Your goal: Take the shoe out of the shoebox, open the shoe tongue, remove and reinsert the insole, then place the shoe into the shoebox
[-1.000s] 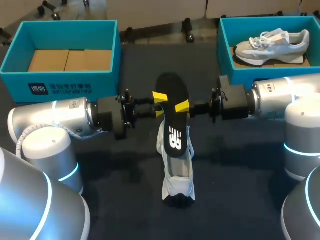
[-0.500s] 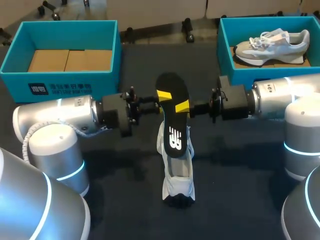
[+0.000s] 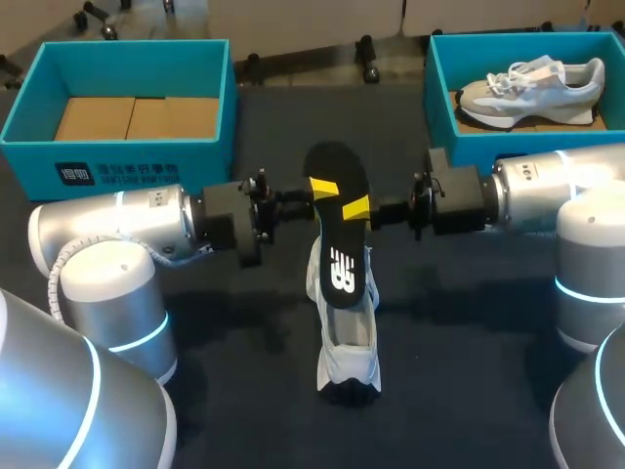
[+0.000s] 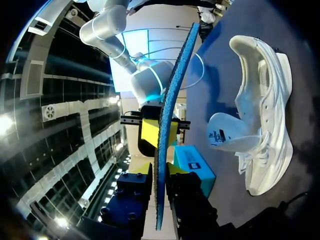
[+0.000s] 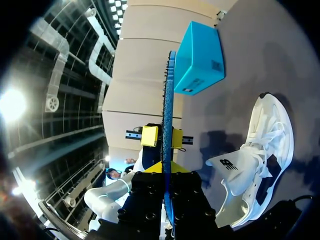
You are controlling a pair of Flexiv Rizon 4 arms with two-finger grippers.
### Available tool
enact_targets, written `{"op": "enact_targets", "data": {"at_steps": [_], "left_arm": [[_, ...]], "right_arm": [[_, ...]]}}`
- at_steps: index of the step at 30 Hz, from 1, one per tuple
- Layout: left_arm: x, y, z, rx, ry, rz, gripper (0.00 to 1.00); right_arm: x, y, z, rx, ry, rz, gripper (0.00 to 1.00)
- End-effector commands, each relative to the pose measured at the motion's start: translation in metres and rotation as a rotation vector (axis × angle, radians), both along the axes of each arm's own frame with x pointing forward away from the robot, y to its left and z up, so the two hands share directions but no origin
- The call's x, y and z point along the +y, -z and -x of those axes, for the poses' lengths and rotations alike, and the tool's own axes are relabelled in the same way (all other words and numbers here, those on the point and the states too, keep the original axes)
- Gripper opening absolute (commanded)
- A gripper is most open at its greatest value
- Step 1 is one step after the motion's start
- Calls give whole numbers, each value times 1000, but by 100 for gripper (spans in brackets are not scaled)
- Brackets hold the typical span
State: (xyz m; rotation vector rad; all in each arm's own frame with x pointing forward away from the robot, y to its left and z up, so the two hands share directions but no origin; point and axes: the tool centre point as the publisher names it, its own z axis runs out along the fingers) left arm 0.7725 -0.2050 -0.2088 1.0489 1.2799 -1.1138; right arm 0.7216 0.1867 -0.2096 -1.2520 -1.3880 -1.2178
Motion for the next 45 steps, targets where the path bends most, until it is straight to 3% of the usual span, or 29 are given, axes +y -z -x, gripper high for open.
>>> {"op": "enact_targets", "data": {"at_steps": [1, 5, 14, 15, 16, 24, 32, 45], "left_arm": [[-3, 2, 1, -4, -3, -1, 15], [-4, 1, 1, -6, -4, -3, 0], [-4, 2, 0, -5, -4, -5, 0], [-4, 2, 0, -5, -4, -5, 0], [-4, 2, 0, -6, -4, -5, 0], [4, 2, -1, -10, -18, -17, 0], [30, -1, 6, -1, -12, -44, 0], [71, -14, 31, 101, 21, -149, 0]], "right_arm": [[2, 1, 0, 0, 2, 0, 0], [2, 1, 0, 0, 2, 0, 0], [2, 1, 0, 5, -4, 4, 0], [2, 2, -1, 11, -7, 9, 23], [2, 2, -1, 15, -7, 13, 100], [-11, 4, 8, 10, 20, 27, 100], [-36, 2, 23, -9, 19, 78, 100], [-79, -1, 40, -61, -70, 274, 100]]}}
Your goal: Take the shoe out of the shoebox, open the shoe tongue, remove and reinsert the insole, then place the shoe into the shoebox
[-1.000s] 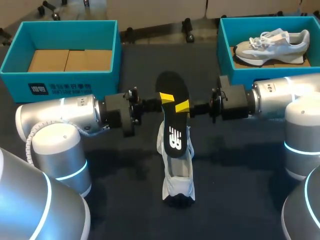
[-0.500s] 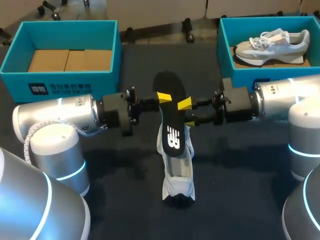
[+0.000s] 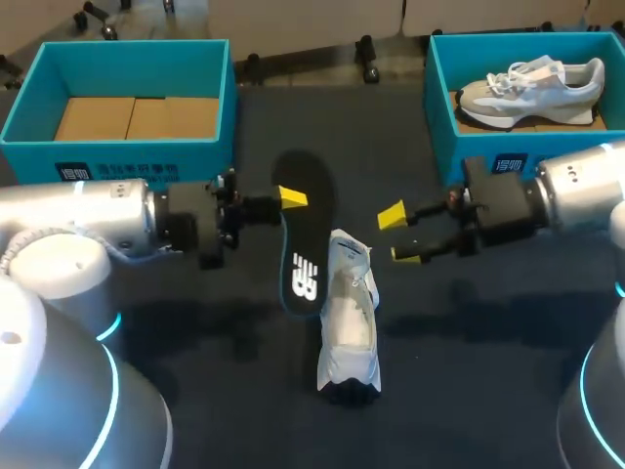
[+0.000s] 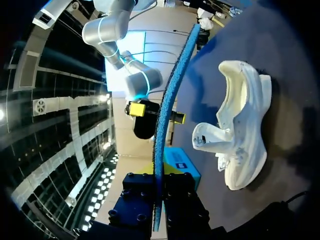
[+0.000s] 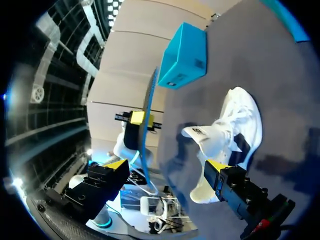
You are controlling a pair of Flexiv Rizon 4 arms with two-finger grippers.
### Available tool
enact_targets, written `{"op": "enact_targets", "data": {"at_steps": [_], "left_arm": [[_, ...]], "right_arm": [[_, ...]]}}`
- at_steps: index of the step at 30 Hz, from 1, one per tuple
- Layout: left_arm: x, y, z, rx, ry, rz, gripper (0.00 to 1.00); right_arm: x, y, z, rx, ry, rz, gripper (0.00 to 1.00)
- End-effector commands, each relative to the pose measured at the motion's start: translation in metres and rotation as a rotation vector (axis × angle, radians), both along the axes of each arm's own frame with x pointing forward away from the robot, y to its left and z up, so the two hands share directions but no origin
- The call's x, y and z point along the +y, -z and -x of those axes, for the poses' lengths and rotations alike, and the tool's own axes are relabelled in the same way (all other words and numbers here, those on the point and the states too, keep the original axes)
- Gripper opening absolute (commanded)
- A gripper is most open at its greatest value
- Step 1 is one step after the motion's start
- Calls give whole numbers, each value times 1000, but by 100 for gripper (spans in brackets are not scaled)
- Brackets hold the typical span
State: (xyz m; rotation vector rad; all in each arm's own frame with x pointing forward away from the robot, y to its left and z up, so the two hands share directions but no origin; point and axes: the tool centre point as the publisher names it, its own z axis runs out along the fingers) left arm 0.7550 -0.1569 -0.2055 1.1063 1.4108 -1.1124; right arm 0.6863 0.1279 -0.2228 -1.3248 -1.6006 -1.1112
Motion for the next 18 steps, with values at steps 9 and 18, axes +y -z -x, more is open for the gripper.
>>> {"op": "enact_targets", "data": {"at_steps": [9, 18], "left_arm": [[25, -14, 27, 115, 21, -140, 0], [24, -14, 37, 133, 14, -154, 0]], "right_arm": [[-25, -14, 8, -1, -33, 111, 100], [-26, -11, 13, -92, -124, 225, 100]]}}
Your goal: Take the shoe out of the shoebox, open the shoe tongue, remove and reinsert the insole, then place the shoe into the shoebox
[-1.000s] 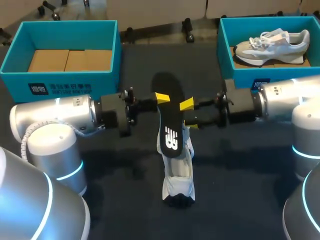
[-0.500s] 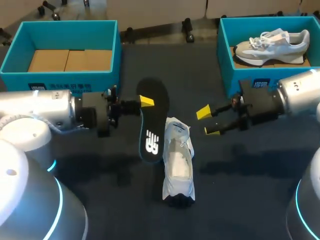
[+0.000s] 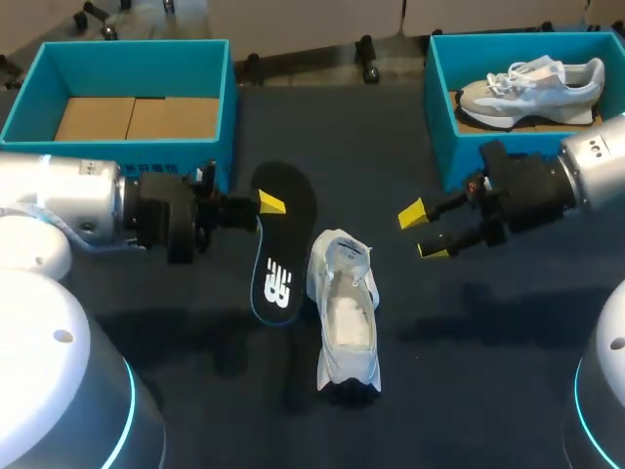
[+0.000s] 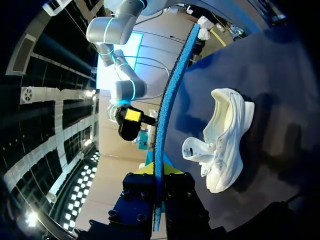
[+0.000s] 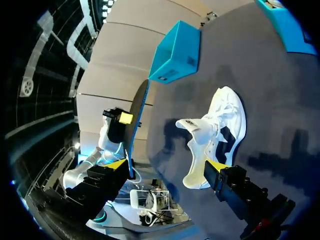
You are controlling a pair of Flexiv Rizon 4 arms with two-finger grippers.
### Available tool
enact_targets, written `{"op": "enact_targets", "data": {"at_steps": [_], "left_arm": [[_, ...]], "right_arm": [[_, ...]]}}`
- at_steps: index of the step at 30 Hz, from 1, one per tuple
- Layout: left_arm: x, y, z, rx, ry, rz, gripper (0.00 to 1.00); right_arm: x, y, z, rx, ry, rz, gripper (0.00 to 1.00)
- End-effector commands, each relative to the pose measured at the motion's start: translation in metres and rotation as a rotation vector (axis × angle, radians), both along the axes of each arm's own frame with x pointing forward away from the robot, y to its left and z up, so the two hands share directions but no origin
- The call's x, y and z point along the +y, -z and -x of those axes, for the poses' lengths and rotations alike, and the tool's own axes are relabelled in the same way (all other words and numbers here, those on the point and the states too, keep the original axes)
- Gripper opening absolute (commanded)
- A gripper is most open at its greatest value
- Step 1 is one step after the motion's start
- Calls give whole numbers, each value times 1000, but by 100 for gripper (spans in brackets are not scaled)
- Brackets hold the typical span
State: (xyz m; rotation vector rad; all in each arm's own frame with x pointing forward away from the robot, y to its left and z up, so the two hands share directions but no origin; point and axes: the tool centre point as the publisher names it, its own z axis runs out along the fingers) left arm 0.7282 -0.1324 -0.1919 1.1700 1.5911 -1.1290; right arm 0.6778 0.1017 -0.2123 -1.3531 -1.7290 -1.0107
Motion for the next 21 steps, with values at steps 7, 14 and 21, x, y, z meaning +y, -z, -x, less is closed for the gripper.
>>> {"op": "enact_targets", "data": {"at_steps": [7, 14, 21], "left_arm": [[25, -2, 37, 184, -4, -66, 0], [34, -7, 52, 285, 1, -98, 0], [34, -7, 52, 285, 1, -98, 0]], "right_arm": [[-10, 23, 34, -107, -180, 337, 100], [-17, 39, 47, -136, -229, 405, 100], [-17, 39, 47, -136, -229, 405, 100]]}}
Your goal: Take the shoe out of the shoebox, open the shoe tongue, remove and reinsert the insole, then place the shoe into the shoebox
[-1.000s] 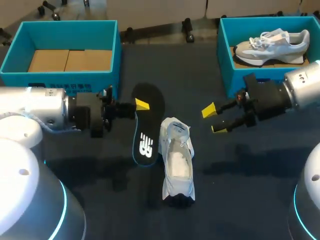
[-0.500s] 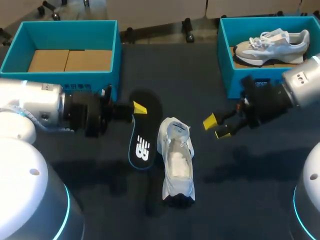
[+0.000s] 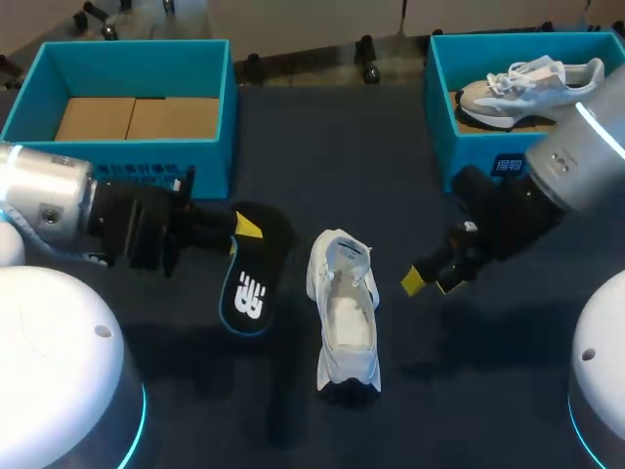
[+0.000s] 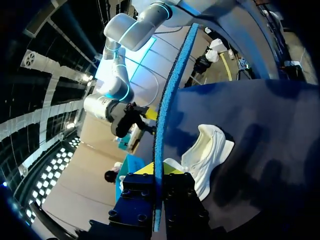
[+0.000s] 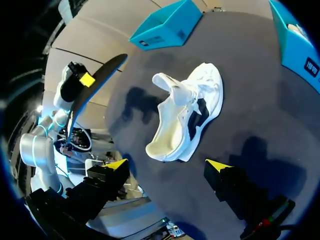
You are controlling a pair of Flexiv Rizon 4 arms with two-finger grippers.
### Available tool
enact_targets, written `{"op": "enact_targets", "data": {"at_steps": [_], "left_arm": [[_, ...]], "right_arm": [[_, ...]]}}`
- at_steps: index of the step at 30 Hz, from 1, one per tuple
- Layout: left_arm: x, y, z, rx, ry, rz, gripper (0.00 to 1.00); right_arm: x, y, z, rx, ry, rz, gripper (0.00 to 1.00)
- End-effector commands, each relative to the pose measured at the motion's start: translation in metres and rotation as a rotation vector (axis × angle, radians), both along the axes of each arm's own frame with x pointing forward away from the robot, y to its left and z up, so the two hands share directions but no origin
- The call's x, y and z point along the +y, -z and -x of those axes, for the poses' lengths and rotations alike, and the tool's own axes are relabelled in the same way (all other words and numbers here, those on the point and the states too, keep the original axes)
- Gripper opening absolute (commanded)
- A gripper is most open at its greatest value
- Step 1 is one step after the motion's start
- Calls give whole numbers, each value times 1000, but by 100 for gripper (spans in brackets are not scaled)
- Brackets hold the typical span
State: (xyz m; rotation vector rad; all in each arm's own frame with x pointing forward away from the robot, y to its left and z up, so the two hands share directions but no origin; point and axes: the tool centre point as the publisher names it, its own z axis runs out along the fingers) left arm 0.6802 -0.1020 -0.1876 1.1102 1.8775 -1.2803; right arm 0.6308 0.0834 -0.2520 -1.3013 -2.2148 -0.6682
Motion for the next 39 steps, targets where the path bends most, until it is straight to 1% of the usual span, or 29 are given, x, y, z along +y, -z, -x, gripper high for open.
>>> {"op": "enact_targets", "data": {"at_steps": [1, 2, 3, 7, 10, 13, 15, 16, 17, 18, 29, 30, 33, 34, 39], "left_arm": [[4, -2, 4, -1, -3, -4, 0], [4, -2, 4, -1, -3, -4, 0], [4, -2, 4, -1, -3, -4, 0], [0, 5, 23, 61, -9, -52, 0], [-2, 8, 33, 115, -15, -84, 0], [-4, 11, 41, 203, -16, -100, 0], [-6, 13, 48, 276, -10, -107, 0], [-6, 14, 51, 359, 5, -114, 0], [-7, 15, 54, 406, 11, -123, 0], [-6, 15, 58, 382, 27, -127, 0], [-6, 15, 58, 382, 27, -127, 0], [-9, 18, 63, 392, 20, -127, 0], [-9, 22, 72, 463, 12, -138, 0], [-9, 23, 76, 478, 6, -139, 0], [-10, 22, 90, 534, -14, -127, 0]], "right_arm": [[1, -1, 0, -1, 1, 10, 100], [1, -1, 0, -1, 1, 10, 100], [1, 2, -1, -9, -37, 55, 100], [5, 17, 2, -171, -251, 124, 100], [2, 31, 2, -231, -350, 151, 100], [-1, 38, 1, -335, -436, 168, 100], [-1, 41, -1, -384, -500, 163, 100], [0, 44, -2, -393, -540, 155, 100], [0, 44, -2, -393, -540, 155, 100], [0, 44, -2, -393, -540, 155, 100], [0, 44, -2, -393, -540, 155, 100], [2, 45, -1, -391, -563, 194, 100], [10, 53, 6, -446, -623, 320, 100], [10, 57, 8, -467, -630, 343, 100], [11, 78, 16, -509, -663, 378, 100]]}}
